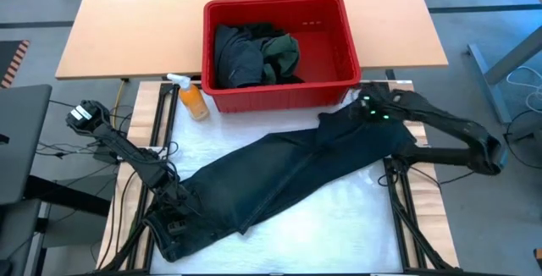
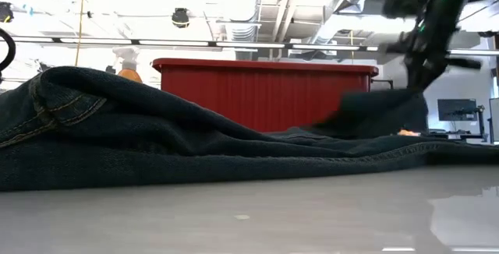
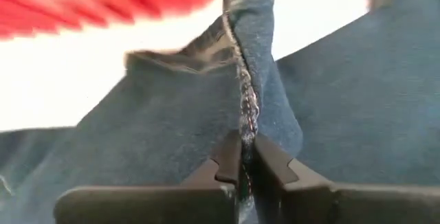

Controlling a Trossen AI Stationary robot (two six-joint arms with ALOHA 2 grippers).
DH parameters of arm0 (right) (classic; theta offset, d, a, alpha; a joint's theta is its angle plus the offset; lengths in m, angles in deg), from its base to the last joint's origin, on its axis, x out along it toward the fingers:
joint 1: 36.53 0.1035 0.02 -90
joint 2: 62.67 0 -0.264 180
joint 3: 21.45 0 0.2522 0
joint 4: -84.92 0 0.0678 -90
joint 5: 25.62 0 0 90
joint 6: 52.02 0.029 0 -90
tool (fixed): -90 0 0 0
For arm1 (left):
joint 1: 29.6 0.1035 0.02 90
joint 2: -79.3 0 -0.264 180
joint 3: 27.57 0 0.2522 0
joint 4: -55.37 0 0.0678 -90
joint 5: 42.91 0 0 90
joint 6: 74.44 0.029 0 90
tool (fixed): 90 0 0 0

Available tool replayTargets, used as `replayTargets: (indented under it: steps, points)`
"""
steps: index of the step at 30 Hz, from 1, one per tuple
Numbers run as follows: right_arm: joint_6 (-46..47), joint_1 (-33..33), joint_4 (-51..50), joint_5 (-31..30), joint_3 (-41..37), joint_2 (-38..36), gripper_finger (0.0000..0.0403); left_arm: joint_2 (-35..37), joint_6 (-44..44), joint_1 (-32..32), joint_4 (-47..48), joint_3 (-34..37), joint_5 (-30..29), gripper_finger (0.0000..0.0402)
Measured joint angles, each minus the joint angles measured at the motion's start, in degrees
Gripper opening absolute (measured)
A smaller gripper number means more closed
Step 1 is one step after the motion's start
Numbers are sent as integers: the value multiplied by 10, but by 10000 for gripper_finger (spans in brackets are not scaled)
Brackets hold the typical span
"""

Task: Fold Laundry from Bin
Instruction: Fold the blue pants

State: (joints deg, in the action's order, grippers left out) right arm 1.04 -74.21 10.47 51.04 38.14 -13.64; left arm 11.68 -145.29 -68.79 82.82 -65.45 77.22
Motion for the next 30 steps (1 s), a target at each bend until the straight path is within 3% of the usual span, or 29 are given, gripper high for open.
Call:
replayTargets:
  steps: [6, 12, 17, 24, 30]
  points:
    - [128, 5, -120, -111, 39, -139, 29, 0, 6, -11, -3, 0, -9, 224]
    - [231, 5, -176, -127, 35, -242, 33, 0, 18, -13, -2, 0, -19, 224]
    - [219, 5, -238, -131, 34, -259, 37, 0, 32, -13, -1, 0, -34, 224]
    - [176, 5, -248, -93, 23, -259, 79, 0, 31, -14, 1, 0, -34, 224]
    - [168, 4, -281, 9, 25, -259, 140, 0, 15, -23, 2, 0, -31, 224]
